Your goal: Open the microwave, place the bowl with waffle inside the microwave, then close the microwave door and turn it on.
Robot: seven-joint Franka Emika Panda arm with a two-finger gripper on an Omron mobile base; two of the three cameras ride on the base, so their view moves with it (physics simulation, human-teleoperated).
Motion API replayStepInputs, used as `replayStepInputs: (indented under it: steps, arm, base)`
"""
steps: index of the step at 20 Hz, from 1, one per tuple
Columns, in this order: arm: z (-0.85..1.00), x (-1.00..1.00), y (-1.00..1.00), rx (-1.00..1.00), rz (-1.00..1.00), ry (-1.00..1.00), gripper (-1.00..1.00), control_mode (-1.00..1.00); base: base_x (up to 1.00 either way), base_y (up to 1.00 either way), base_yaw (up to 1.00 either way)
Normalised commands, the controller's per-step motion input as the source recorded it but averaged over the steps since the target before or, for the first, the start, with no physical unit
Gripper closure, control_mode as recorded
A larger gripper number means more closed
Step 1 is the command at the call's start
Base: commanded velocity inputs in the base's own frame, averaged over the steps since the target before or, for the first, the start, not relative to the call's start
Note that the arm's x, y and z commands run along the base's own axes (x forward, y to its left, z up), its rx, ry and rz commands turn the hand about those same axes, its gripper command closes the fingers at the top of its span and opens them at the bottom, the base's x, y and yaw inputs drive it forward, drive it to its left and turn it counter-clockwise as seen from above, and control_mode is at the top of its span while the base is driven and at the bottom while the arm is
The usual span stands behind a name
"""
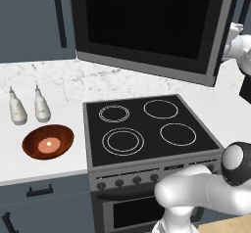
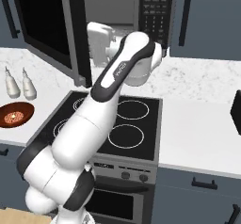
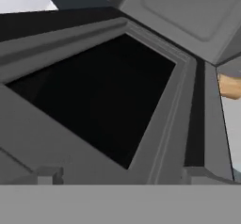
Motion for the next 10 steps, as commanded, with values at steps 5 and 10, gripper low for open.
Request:
replayStepInputs:
  steps: [5, 10]
  arm:
    - [0.01, -0.76, 0.96, -0.03, 0.11, 0.0, -1.0, -1.0]
    - [0.01, -0.76, 1.0, -0.03, 0.03, 0.0, -1.0, -1.0]
  base:
    - [0.0, 0.0, 0.0]
    - [0.0, 0.0, 0.0]
